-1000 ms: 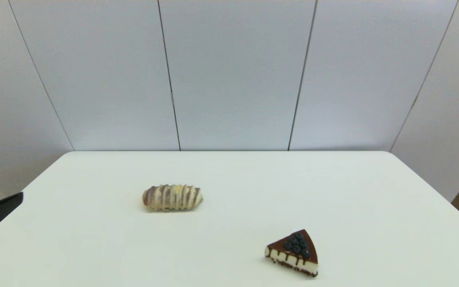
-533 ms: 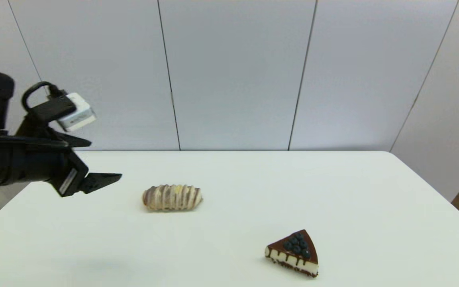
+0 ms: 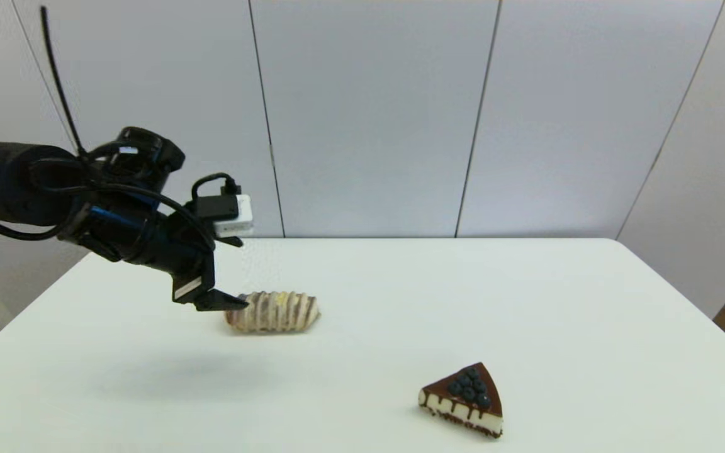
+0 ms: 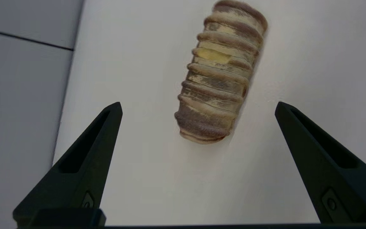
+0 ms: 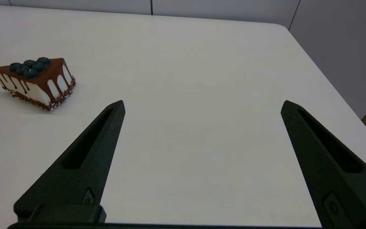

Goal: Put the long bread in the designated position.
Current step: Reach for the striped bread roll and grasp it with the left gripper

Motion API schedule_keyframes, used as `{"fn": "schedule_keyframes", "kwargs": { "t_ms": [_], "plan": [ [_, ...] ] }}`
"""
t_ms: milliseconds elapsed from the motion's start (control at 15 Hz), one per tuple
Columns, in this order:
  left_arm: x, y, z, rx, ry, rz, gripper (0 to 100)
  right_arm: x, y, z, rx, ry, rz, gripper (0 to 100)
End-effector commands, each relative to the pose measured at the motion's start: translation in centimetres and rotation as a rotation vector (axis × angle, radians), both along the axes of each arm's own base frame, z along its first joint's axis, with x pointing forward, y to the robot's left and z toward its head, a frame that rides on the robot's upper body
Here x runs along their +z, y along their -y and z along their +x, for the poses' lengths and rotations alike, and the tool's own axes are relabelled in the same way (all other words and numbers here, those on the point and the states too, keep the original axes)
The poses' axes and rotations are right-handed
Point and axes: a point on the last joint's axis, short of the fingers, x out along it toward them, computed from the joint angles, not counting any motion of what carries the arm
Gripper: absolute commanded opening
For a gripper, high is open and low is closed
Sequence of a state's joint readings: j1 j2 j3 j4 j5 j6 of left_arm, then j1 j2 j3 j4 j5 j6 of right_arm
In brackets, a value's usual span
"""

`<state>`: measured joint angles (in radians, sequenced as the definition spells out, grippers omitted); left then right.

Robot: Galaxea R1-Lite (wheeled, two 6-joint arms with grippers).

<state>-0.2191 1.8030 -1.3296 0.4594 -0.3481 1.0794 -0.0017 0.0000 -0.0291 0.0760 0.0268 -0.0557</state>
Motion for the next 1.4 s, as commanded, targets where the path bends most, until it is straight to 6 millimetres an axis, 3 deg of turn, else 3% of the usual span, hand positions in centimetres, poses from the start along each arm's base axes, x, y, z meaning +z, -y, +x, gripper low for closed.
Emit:
{"fn": "schedule_keyframes", "kwargs": {
  "t_ms": [67, 200, 600, 933, 1000, 1400],
  "plan": [
    [-4.6, 1.0, 2.5, -0.087, -0.095, 0.062, 100, 0.0, 0.0, 0.0, 0.001, -0.002, -0.001, 100],
    [-5.9, 1.6, 3.2, -0.122, -0.115, 0.083, 100, 0.0, 0.0, 0.0, 0.001, -0.002, -0.001, 100],
    [-6.7, 3.2, 4.8, -0.157, -0.107, 0.084, 100, 0.0, 0.0, 0.0, 0.001, -0.002, -0.001, 100],
    [-7.8, 3.4, 5.1, -0.162, -0.134, 0.089, 100, 0.0, 0.0, 0.0, 0.001, -0.002, -0.001, 100],
    [-7.9, 3.4, 5.2, -0.162, -0.137, 0.089, 0, 0.0, 0.0, 0.0, 0.001, -0.002, -0.001, 100],
    [-7.9, 3.4, 5.2, -0.161, -0.140, 0.088, 0, 0.0, 0.0, 0.0, 0.001, -0.002, -0.001, 100]
  ]
}}
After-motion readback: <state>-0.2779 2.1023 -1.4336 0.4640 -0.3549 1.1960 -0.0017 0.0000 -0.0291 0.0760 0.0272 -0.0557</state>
